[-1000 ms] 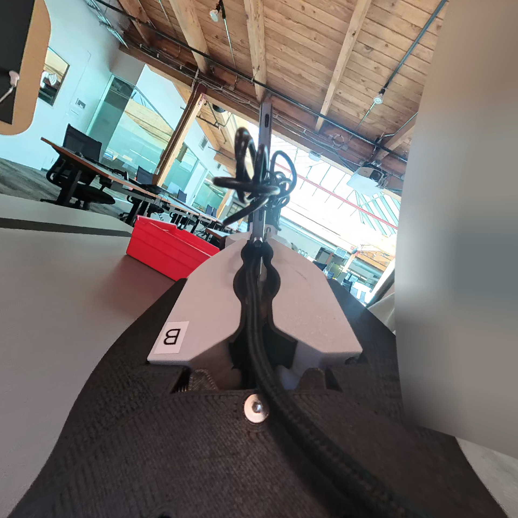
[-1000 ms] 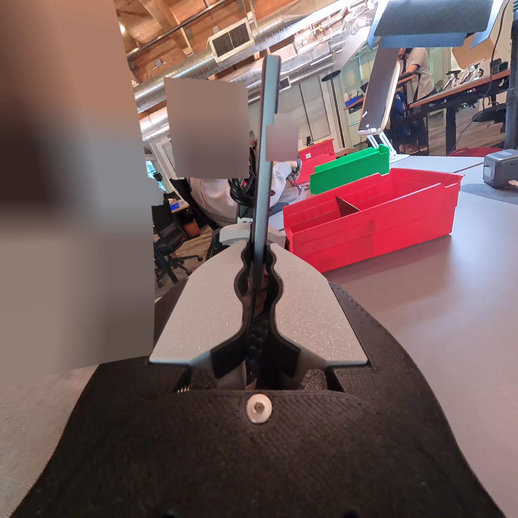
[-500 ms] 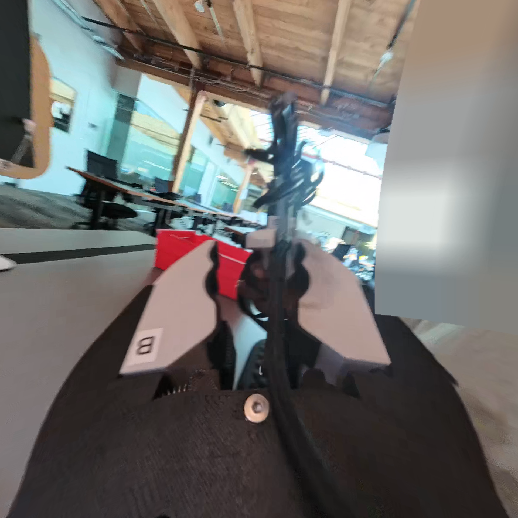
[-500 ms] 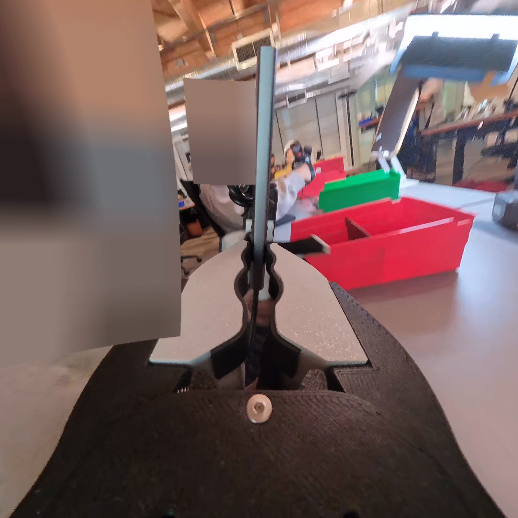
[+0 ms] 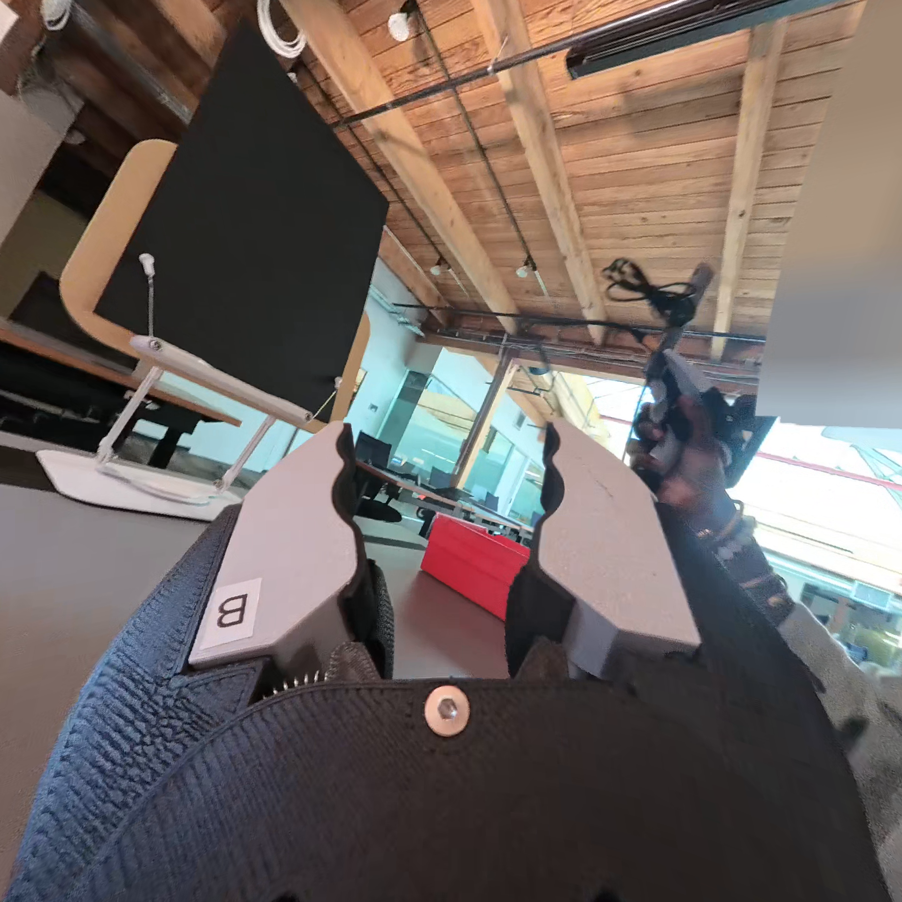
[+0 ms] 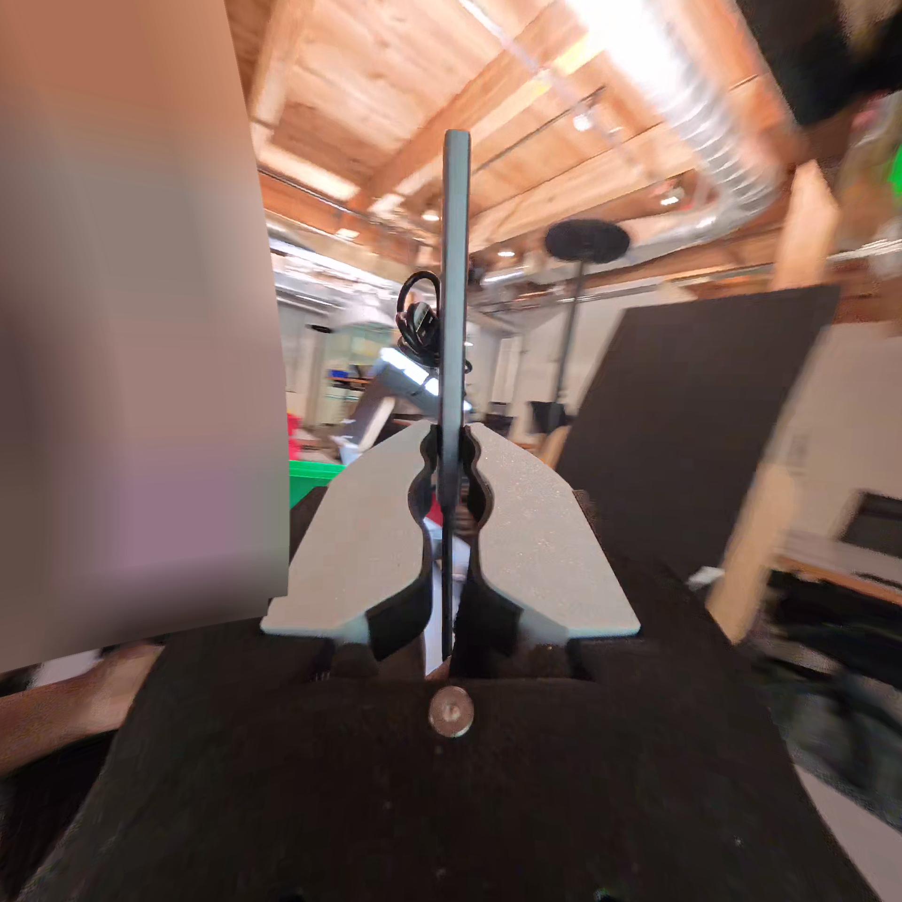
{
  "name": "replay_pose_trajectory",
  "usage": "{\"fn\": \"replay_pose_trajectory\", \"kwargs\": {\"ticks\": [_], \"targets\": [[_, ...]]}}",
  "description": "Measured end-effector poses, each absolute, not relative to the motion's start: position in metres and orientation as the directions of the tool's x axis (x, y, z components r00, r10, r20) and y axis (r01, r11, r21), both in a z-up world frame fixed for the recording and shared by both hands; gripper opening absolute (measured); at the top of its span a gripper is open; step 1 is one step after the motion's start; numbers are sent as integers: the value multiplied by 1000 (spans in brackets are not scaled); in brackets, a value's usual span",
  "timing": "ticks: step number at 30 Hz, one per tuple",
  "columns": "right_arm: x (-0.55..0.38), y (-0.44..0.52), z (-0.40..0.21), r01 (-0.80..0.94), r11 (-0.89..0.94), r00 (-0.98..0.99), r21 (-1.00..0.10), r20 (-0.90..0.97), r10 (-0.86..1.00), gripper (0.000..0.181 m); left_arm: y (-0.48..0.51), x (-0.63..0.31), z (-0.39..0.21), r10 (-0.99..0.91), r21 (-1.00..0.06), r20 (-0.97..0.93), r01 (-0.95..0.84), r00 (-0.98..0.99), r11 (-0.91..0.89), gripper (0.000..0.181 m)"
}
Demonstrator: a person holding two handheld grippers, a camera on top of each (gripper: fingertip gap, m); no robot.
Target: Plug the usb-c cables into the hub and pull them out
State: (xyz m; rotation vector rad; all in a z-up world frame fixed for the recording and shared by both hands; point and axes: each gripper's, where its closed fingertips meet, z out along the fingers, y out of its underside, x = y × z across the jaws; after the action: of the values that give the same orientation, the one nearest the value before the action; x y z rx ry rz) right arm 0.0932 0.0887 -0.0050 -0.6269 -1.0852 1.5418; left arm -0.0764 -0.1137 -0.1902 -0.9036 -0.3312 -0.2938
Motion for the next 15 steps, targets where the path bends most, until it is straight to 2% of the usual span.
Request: {"fn": "replay_pose_trajectory", "kwargs": {"ticks": [1,5,8,15], "targets": [[101,107,1,-473,77,-173,-878,178,969,9,-114,-74,-189,-116,-718,385,376,916,586,72],[129,173,15,-409,300,186,-862,243,952,9,-111,-68,-188,-120,-745,343,348,932,569,76],[151,224,13,-277,392,429,-877,252,867,8,-105,-60,-190,-122,-777,305,321,944,542,78],[200,306,-22,-16,406,762,-914,252,597,9,-102,-55,-190,-111,-802,268,285,957,525,78]]}}
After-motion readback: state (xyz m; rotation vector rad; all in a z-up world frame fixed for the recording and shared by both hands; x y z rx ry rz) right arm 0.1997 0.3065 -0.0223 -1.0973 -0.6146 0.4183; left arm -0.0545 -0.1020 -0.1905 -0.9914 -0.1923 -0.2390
